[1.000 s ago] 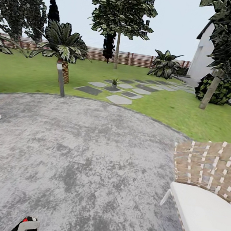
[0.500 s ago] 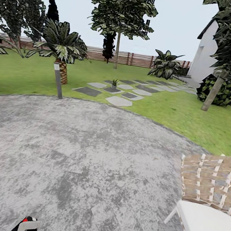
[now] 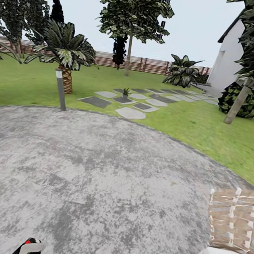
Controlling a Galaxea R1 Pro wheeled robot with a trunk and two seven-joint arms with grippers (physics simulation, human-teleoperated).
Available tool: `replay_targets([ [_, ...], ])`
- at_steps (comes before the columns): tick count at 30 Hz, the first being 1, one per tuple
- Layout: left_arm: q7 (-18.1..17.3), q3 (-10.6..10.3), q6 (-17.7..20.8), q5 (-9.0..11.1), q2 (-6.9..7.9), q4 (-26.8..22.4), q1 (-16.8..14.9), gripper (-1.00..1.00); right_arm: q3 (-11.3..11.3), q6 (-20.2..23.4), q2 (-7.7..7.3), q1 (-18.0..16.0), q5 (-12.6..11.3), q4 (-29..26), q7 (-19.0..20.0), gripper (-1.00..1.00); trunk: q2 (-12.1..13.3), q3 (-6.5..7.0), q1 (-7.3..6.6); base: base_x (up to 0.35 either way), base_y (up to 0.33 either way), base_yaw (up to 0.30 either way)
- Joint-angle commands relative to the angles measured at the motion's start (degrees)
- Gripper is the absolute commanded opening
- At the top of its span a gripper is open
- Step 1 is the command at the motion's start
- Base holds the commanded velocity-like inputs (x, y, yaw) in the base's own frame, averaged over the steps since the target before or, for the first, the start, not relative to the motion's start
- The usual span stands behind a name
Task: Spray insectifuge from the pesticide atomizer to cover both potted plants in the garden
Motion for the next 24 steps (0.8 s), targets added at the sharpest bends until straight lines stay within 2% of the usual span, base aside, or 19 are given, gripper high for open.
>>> replay_targets([
  [1, 0.0, 0.0, -0.2, 0.2, 0.0, 0.0, 0.0, -1.0, -0.1, -0.2, 0.0, 0.0, 0.0, 0.0, 0.0, 1.0, 0.0, -0.05, 0.02, 0.339, 0.0, 0.0],
  [24, 0.0, 0.0, -0.2, 0.2, 0.0, 0.0, 0.0, -1.0, -0.1, -0.2, 0.01, 0.0, 0.0, 0.0, 0.0, 1.0, 0.0, -0.05, 0.02, 0.339, 0.0, 0.0],
])
